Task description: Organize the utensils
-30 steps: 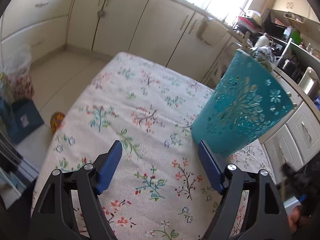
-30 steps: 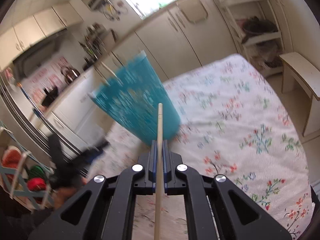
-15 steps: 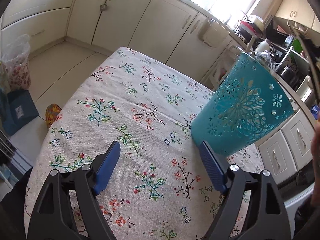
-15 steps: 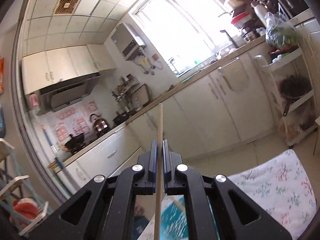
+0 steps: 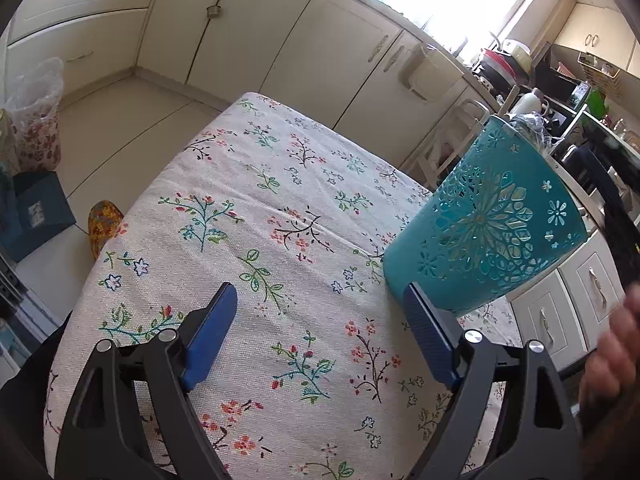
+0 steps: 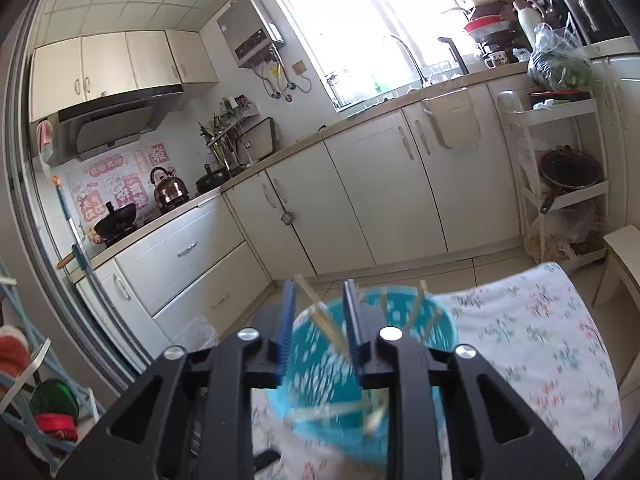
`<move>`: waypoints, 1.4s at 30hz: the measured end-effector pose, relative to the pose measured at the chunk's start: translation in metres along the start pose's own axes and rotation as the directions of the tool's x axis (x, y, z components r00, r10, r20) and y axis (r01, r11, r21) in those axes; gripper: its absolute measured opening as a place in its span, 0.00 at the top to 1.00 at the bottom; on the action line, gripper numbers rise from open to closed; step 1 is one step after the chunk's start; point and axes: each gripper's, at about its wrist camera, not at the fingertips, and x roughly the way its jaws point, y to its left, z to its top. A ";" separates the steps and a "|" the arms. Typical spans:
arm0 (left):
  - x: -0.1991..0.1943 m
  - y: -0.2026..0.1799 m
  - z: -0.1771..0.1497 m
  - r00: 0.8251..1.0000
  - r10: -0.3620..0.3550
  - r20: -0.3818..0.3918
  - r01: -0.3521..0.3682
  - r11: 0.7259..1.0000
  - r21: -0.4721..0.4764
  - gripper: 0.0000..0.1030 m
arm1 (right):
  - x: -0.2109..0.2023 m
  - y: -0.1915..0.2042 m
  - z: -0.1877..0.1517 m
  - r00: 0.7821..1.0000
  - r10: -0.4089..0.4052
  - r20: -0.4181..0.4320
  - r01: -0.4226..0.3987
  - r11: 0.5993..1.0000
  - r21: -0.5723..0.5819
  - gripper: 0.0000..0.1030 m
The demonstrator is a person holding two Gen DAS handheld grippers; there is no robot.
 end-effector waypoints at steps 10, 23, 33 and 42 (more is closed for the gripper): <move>-0.022 -0.024 -0.008 0.991 0.129 0.025 -0.130 0.988 0.081 0.07 | -0.057 -0.031 -0.107 0.934 -0.284 -0.215 0.289 0.957 -0.008 0.24; -0.124 -0.078 -0.050 0.950 0.286 0.125 -0.309 0.917 0.251 0.07 | -0.103 -0.007 -0.119 0.900 -0.350 -0.259 0.359 0.933 -0.015 0.08; -0.197 -0.107 -0.061 0.947 0.297 0.126 -0.323 0.876 0.358 0.07 | -0.164 0.044 -0.089 0.912 -0.396 -0.111 0.385 0.917 -0.105 0.07; -0.254 -0.127 -0.068 0.952 0.258 0.167 -0.303 0.872 0.383 0.07 | -0.215 0.085 -0.058 0.914 -0.394 0.095 0.405 0.896 -0.183 0.07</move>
